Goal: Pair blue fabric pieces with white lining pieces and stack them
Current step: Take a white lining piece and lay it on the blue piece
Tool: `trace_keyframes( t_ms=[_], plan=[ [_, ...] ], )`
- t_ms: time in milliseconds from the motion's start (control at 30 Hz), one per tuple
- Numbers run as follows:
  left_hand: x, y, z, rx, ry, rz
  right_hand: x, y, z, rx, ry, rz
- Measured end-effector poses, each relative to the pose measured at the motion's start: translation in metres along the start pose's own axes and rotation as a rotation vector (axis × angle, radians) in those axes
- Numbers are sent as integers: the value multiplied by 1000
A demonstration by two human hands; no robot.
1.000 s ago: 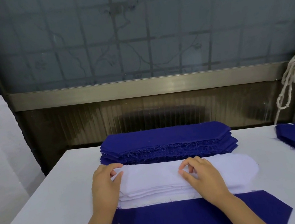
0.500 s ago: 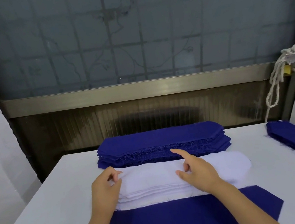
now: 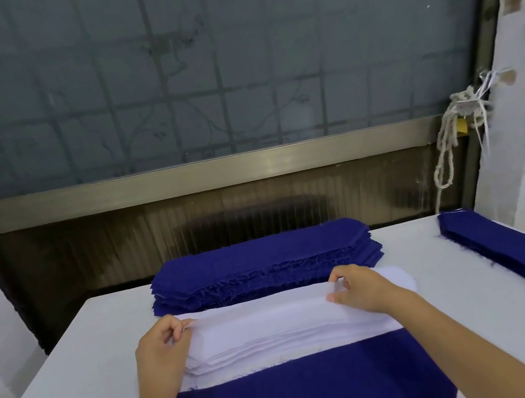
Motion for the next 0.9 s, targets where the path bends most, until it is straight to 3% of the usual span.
trace_keyframes(
  t_ms=[267, 433, 633, 900],
  plan=[
    [2, 3, -1, -35, 29, -111, -59, -40, 24, -45, 219, 119],
    [3, 3, 1, -42, 0, -143, -80, -44, 40, -214, 337, 63],
    [-8, 4, 9, -30, -8, -92, -74, -15, 53, -544, 234, -87],
    [-11, 3, 13, -134, 11, -107, -73, -9, 61, -736, 113, -162]
  ],
)
Point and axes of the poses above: each hand's wrist, its own z-axis away from the middle knuckle, its own y-axis out of the palm, x = y × z, the point moved 1 cm from there along -z, towards the middle knuckle, and after that the axes turned 12 degrees about -y, right-handed, at the moved point
